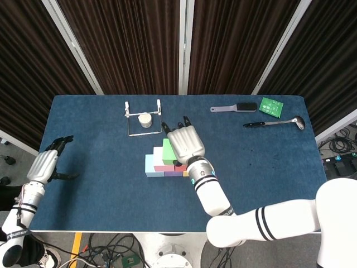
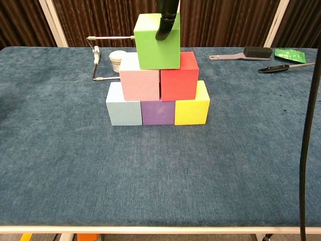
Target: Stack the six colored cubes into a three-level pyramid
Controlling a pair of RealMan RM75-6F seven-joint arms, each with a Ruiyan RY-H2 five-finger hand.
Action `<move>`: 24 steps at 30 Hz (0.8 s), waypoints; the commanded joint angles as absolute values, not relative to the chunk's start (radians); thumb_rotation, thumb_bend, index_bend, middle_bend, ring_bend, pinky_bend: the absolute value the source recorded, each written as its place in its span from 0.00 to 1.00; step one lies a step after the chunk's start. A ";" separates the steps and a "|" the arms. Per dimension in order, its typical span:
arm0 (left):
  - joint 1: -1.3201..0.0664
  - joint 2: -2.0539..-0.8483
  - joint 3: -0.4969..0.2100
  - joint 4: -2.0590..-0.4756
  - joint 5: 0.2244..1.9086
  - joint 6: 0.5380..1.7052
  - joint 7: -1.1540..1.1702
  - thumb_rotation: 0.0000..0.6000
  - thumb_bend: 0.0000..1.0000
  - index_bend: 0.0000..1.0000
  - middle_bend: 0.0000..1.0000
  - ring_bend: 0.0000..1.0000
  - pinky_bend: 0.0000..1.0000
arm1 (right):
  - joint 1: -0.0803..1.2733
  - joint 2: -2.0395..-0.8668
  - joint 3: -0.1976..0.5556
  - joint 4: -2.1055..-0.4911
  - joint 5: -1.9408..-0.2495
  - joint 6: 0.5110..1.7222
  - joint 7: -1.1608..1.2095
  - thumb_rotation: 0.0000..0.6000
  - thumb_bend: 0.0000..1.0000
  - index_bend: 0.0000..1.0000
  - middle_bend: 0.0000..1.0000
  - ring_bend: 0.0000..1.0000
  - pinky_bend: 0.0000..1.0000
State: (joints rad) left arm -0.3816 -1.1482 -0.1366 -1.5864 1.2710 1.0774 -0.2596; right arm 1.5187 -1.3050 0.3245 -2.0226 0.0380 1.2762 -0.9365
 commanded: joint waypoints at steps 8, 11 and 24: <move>-0.381 -1.148 -0.137 -1.587 1.270 1.079 -0.259 1.00 0.03 0.08 0.11 0.00 0.14 | 1.510 -1.317 0.336 -2.014 0.032 1.275 -0.951 1.00 0.12 0.00 0.66 0.17 0.00; -0.381 -1.148 -0.138 -1.586 1.269 1.080 -0.258 1.00 0.03 0.08 0.11 0.00 0.14 | 1.507 -1.319 0.339 -2.013 0.032 1.274 -0.955 1.00 0.12 0.00 0.66 0.17 0.00; -0.382 -1.147 -0.139 -1.589 1.269 1.081 -0.254 1.00 0.03 0.08 0.11 0.00 0.14 | 1.492 -1.318 0.352 -2.008 0.027 1.261 -0.966 1.00 0.12 0.00 0.62 0.17 0.00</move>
